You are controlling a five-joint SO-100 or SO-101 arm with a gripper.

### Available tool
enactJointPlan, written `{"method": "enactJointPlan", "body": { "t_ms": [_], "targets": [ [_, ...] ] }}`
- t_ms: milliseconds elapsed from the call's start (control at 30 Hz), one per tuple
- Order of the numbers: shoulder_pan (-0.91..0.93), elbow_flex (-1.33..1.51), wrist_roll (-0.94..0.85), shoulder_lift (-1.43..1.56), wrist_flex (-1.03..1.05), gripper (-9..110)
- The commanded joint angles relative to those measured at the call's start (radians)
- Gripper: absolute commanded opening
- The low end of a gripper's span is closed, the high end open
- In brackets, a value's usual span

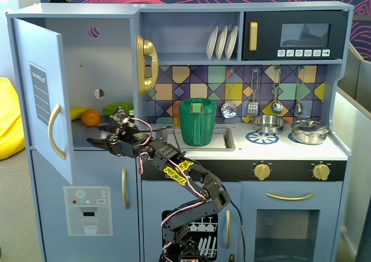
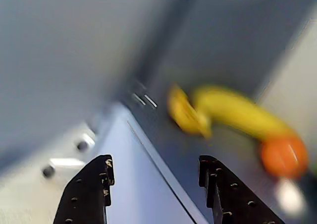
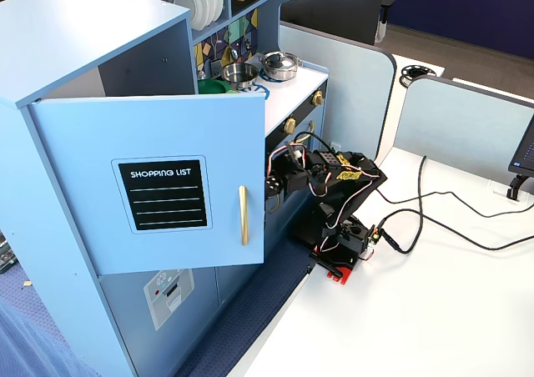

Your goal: Open the left cabinet door

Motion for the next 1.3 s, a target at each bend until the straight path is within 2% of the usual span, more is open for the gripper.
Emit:
{"method": "enactJointPlan", "body": {
  "t_ms": [0,200,467,733,1067,1167,1267],
  "targets": [
    [0.296,0.058,0.141,0.083,0.026,18],
    [0.638,0.172,0.296,0.221,0.420,17],
    [0.847,0.407,0.472,0.419,0.729,14],
    [0.897,0.634,0.686,0.551,0.979,14],
    [0.991,0.867,0.669,0.653,1.039,12],
    [0.980,0.867,0.673,0.657,1.120,10],
    [0.971,0.867,0.589,0.658,1.221,5]
  ]
}}
